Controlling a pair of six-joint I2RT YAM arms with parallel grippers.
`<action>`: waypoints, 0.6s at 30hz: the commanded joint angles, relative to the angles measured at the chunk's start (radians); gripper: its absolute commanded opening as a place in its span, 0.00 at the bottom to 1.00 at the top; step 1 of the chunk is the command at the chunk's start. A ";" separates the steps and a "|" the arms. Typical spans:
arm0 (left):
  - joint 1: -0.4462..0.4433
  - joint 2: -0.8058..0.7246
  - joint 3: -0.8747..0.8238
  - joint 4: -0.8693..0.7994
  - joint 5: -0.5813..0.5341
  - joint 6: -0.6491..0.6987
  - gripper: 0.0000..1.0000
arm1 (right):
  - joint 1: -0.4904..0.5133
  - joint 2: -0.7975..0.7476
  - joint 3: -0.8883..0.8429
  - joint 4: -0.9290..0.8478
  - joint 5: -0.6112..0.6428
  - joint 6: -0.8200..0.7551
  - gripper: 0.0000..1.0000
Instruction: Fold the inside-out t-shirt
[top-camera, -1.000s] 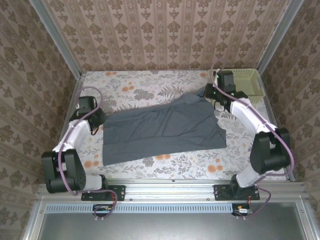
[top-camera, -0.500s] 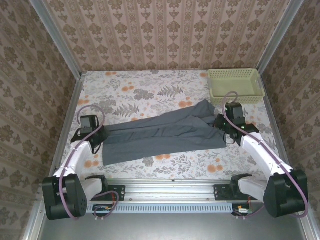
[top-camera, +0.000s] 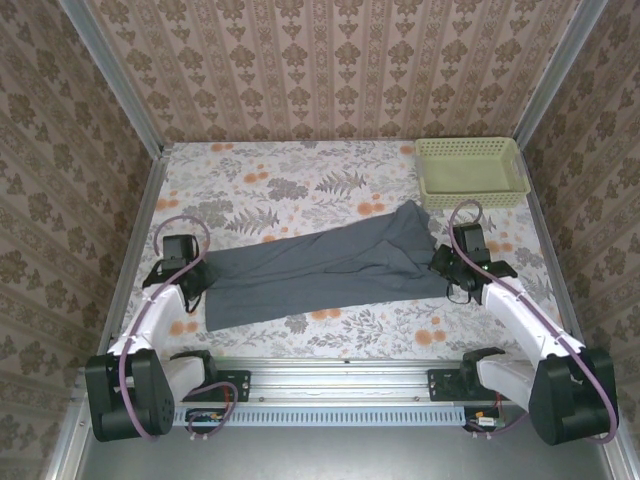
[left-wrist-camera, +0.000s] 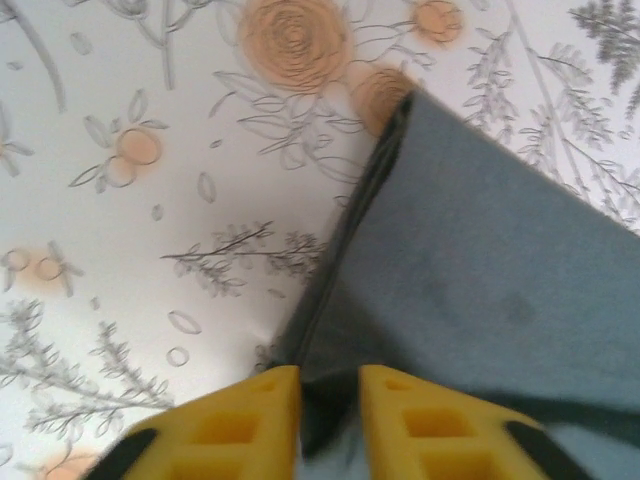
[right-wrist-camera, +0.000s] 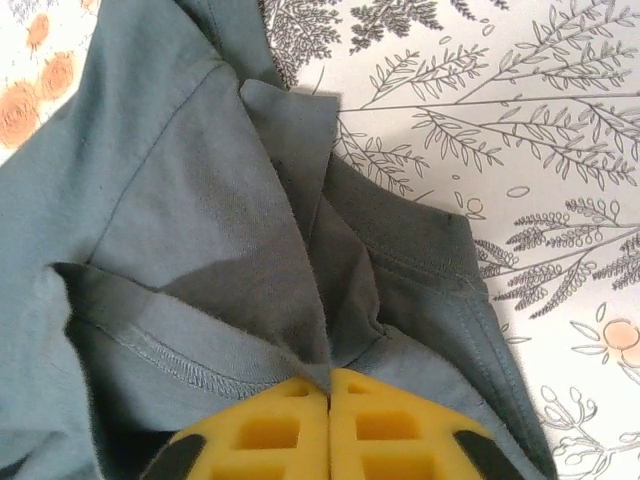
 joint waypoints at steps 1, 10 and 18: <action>0.005 -0.032 0.061 -0.077 -0.072 -0.011 0.37 | -0.006 -0.034 -0.007 -0.068 0.035 0.027 0.27; -0.182 -0.063 0.241 -0.102 -0.075 -0.022 0.50 | 0.012 -0.036 0.121 -0.049 -0.018 -0.037 0.61; -0.375 0.237 0.259 0.055 0.017 -0.104 0.54 | 0.151 0.407 0.320 0.100 -0.140 0.033 0.67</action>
